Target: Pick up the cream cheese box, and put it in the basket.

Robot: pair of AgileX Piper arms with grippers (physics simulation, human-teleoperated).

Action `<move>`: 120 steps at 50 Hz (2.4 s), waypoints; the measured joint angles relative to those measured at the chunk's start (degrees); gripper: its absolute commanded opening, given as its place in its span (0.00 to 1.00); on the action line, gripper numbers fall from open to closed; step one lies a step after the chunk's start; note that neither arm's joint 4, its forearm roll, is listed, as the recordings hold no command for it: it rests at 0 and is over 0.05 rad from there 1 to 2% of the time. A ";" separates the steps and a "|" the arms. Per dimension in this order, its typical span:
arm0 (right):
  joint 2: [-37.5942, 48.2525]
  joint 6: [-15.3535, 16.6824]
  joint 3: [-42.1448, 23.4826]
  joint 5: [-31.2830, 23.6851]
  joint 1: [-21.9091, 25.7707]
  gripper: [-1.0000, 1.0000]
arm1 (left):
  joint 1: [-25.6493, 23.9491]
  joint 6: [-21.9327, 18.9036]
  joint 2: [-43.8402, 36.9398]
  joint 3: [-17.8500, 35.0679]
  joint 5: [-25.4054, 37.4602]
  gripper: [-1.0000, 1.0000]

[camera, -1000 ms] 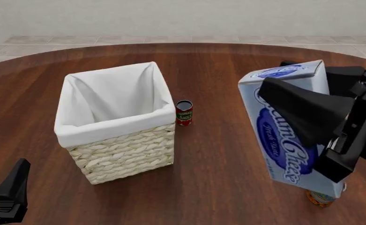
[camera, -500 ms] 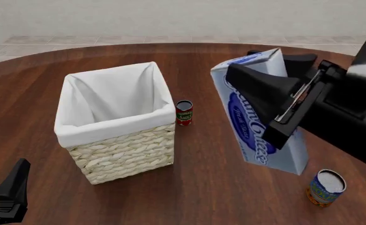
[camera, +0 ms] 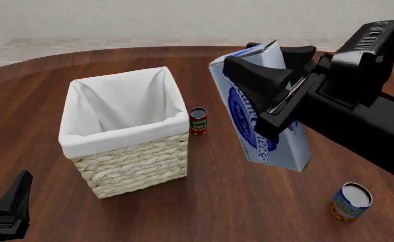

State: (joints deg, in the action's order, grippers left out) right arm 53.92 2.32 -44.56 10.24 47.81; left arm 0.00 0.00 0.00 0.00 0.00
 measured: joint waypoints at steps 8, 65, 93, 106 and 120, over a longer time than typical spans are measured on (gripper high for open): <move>2.03 0.27 -1.55 0.86 0.19 0.00 | 0.00 0.00 0.00 0.00 0.00 1.00; 12.42 1.35 -12.64 0.78 2.50 0.00 | 0.00 0.00 0.00 0.00 0.00 1.00; 19.53 3.41 -19.55 -0.37 3.29 0.00 | 0.00 0.00 0.00 0.00 0.00 1.00; 22.69 4.41 -22.94 -1.46 3.64 0.00 | 0.00 0.00 0.00 0.00 0.00 1.00; 24.25 5.46 -25.90 -3.08 4.49 0.00 | 0.00 0.00 0.00 0.00 0.00 1.00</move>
State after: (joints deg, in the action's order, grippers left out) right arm 78.17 7.78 -70.46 7.16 52.30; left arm 0.00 0.00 0.00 0.00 0.00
